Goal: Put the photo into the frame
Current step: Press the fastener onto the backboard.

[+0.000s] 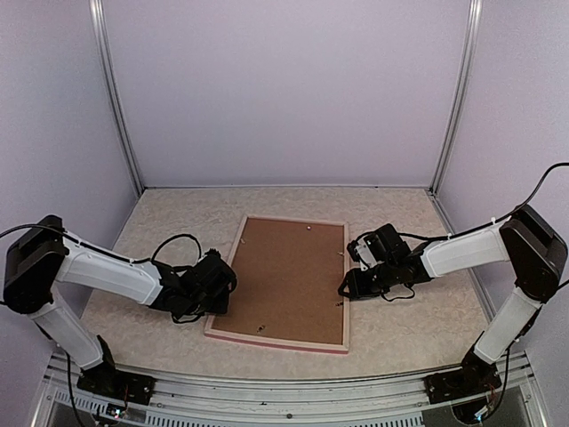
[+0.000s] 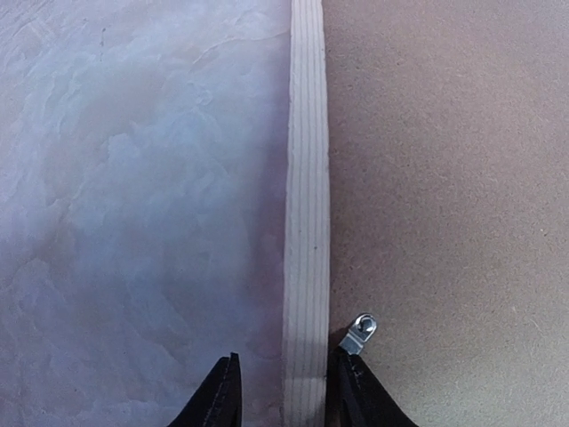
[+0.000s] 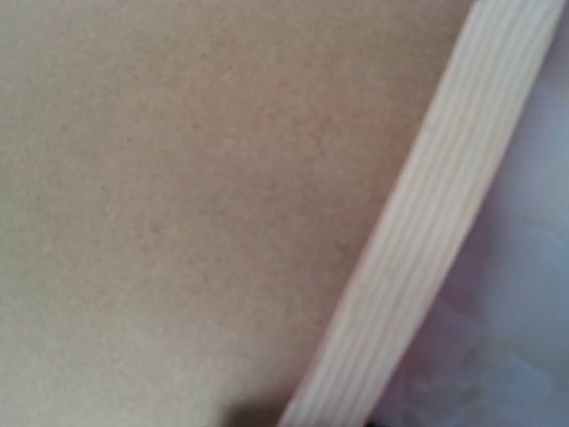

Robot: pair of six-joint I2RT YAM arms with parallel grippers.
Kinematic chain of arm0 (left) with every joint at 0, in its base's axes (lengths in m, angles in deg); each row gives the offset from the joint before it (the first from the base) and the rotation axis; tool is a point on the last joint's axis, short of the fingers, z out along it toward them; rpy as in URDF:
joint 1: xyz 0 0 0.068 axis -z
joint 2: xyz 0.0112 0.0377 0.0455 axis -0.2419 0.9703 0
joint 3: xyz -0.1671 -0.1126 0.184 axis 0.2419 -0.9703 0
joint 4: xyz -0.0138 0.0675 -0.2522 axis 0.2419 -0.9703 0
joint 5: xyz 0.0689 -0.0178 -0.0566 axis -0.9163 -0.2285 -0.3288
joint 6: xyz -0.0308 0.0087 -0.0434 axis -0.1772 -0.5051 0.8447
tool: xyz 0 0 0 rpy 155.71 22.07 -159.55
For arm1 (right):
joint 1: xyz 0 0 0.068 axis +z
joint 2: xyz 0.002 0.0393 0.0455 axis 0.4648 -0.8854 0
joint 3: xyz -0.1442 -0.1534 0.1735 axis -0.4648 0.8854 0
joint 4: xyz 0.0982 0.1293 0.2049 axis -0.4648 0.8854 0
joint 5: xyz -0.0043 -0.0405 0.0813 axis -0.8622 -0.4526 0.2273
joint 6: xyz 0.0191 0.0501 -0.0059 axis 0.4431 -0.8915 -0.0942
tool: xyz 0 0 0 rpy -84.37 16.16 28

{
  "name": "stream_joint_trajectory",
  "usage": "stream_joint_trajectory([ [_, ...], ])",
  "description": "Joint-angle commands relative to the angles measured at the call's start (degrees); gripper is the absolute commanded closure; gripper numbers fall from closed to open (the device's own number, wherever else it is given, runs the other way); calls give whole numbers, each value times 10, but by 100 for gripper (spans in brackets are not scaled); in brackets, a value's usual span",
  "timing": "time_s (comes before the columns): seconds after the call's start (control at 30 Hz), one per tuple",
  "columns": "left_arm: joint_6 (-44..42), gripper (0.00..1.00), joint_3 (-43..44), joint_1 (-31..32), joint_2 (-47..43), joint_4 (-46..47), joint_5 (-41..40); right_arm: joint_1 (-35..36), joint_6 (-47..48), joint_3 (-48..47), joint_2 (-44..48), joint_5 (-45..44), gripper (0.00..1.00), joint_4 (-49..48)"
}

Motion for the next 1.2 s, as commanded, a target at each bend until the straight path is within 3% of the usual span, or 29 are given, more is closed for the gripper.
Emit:
stream_joint_trajectory([
  [0.0, -19, 67, -2, -12, 31, 10, 32, -3, -1, 13, -3, -3, 63, 12],
  [0.3, -57, 92, -12, -22, 26, 53, 47, -3, 6, 3, 0, -12, 64, 23],
  [0.43, -64, 95, -32, -24, -1, 79, 62, -3, 15, -7, -2, -19, 64, 36],
  [0.5, -69, 85, -38, -29, -18, 81, 71, -3, 19, -13, -4, -25, 64, 44],
  [0.6, -75, 62, -38, -41, -41, 69, 84, -4, 27, -23, -3, -33, 64, 56],
  [0.7, -82, 51, -38, -62, -58, 65, 120, -4, 34, -31, 0, -39, 64, 68],
  [0.93, -90, 45, -35, -106, -71, 82, 210, -8, 54, -45, -3, -51, 65, 89],
  [1.17, -108, 44, -29, -110, -53, 73, 238, -22, 79, -65, -12, -71, 70, 115],
])
